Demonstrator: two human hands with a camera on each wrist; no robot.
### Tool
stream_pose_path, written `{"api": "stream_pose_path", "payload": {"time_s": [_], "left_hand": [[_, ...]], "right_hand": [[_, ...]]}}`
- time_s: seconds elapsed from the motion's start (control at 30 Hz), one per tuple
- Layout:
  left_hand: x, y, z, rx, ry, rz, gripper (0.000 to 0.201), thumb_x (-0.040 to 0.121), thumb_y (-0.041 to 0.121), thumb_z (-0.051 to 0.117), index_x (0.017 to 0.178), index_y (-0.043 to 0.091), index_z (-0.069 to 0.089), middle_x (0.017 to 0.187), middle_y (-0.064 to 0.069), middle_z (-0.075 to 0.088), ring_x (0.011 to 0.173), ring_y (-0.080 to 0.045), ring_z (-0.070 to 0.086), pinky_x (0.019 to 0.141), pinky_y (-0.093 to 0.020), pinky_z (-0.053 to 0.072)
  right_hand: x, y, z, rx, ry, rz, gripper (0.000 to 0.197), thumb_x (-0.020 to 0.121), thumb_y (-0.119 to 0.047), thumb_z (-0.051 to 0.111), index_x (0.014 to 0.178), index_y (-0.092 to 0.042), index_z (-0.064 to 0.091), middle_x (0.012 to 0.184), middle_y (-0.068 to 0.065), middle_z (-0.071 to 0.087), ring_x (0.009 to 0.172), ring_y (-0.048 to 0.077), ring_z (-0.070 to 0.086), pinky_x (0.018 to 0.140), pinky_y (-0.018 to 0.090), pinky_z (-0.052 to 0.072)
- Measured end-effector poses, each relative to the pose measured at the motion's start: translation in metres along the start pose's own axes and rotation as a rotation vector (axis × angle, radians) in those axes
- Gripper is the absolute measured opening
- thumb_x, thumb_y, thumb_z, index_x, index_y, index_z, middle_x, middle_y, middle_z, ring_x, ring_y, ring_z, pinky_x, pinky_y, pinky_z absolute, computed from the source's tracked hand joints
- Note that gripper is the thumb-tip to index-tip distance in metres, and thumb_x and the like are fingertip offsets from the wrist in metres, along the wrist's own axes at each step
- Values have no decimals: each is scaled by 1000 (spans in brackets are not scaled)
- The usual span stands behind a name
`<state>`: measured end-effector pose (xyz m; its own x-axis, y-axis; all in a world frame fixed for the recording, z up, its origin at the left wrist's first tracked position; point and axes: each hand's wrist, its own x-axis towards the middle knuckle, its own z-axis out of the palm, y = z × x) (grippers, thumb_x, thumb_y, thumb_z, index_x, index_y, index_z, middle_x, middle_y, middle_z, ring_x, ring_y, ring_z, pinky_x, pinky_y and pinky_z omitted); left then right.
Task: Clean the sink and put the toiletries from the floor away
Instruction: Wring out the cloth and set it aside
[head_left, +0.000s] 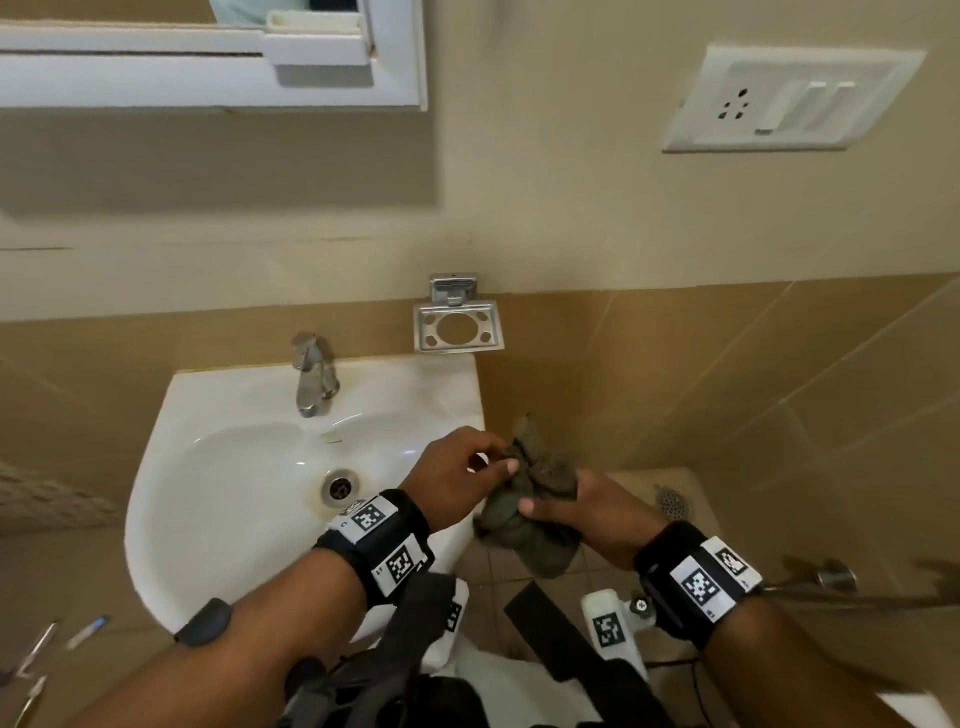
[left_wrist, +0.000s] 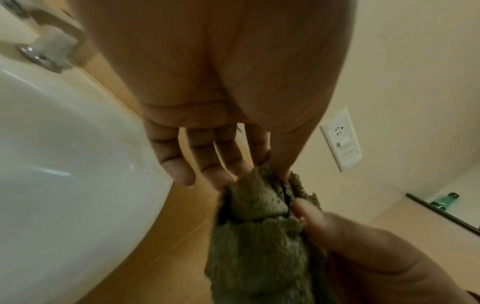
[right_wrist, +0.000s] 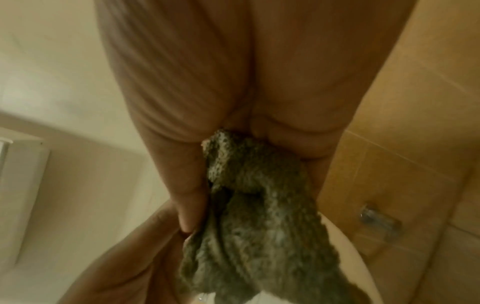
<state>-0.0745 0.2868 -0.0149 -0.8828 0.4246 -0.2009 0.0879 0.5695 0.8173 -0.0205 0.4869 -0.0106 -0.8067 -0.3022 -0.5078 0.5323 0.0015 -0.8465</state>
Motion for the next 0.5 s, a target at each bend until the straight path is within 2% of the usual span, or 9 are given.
{"api": "stream_pose_path", "payload": {"time_s": [0.1, 0.17, 0.23, 0.3, 0.4, 0.43, 0.5], "left_hand": [[13, 3, 4, -11, 193, -57, 16, 91, 33, 68, 85, 17, 68, 100, 2, 66, 91, -10, 64, 84, -24, 51], [21, 3, 2, -79, 245, -124, 21, 92, 34, 65, 80, 17, 65, 96, 1, 68, 91, -14, 66, 87, -33, 54], [27, 6, -2, -196, 236, -185, 25, 94, 36, 61, 82, 14, 64, 95, -3, 71, 91, -20, 69, 86, -43, 58], [30, 13, -5, -338, 227, -216, 29, 98, 32, 57, 92, 5, 62, 101, -12, 70, 95, -28, 70, 83, -45, 61], [37, 24, -13, -478, 251, -219, 33, 102, 32, 51, 100, 0, 58, 104, -22, 67, 97, -35, 69, 84, -46, 61], [40, 28, -16, -499, 264, -204, 34, 102, 34, 50, 98, 1, 58, 102, -23, 66, 96, -35, 68, 84, -48, 61], [43, 36, -23, -464, 288, -146, 34, 102, 38, 48, 97, 6, 58, 99, -22, 67, 88, -32, 67, 78, -47, 61]], "right_hand": [[4, -4, -18, -43, 95, -26, 39, 92, -19, 70, 129, -12, 61, 120, 4, 73, 111, 19, 69, 94, 33, 56], [8, -5, -29, -70, 170, -27, 43, 90, -27, 72, 129, -13, 60, 117, 2, 74, 107, 18, 71, 94, 39, 57], [10, -8, -35, -144, 217, -40, 43, 87, -41, 70, 118, -11, 67, 108, 4, 76, 101, 23, 72, 94, 45, 57], [11, -11, -38, -161, 277, -64, 56, 76, -61, 70, 118, -22, 66, 110, 5, 75, 102, 24, 71, 93, 45, 58], [12, -17, -44, -197, 262, -107, 65, 70, -72, 71, 129, -56, 48, 120, 12, 67, 106, 24, 69, 88, 42, 60], [11, -20, -45, -244, 234, -106, 68, 71, -71, 71, 132, -61, 43, 119, 18, 66, 106, 27, 69, 84, 39, 61], [6, -28, -44, -355, 199, -110, 75, 77, -64, 71, 142, -55, 36, 114, 24, 65, 98, 30, 71, 77, 33, 62]]}}
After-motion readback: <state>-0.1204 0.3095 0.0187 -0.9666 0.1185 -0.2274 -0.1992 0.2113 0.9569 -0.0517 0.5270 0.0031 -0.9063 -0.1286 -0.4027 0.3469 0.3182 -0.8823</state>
